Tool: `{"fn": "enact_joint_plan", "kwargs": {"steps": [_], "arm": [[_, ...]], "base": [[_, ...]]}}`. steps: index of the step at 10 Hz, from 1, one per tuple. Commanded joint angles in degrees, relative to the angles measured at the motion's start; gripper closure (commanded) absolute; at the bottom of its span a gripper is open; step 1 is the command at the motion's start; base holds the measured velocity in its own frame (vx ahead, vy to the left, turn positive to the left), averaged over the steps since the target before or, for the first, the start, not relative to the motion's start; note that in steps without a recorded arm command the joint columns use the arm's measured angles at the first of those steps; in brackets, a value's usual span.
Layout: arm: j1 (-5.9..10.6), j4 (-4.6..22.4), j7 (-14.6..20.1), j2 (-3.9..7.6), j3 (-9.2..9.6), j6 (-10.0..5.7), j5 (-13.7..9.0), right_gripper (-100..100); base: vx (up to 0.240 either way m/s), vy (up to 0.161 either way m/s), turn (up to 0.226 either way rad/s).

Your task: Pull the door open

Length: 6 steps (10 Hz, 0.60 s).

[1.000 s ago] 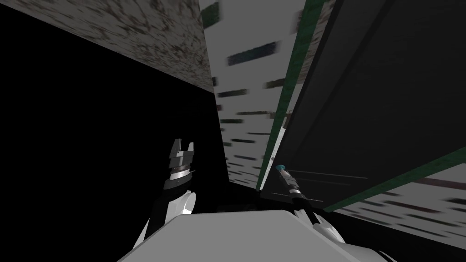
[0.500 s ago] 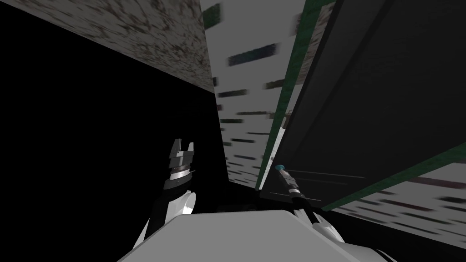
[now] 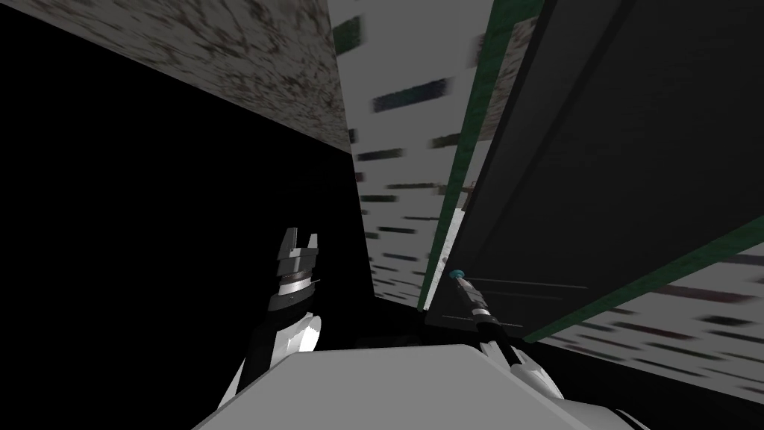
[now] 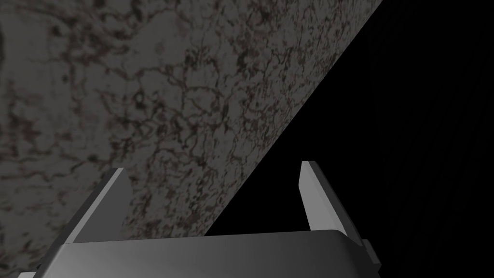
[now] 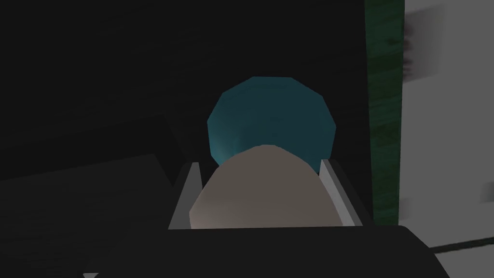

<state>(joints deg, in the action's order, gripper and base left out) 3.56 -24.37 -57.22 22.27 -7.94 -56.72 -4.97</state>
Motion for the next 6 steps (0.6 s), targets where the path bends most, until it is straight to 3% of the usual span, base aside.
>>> {"fn": "enact_joint_plan", "kwargs": {"steps": [1,6], "arm": [[0.40,0.9,1.9,-0.21,0.29,-0.51,0.0,100],[0.62,0.5,9.6,-0.41,1.34,-0.31,-0.2,100]], "base": [[-0.019,-0.006,-0.003],[-0.022,-0.007,-0.010]]}}
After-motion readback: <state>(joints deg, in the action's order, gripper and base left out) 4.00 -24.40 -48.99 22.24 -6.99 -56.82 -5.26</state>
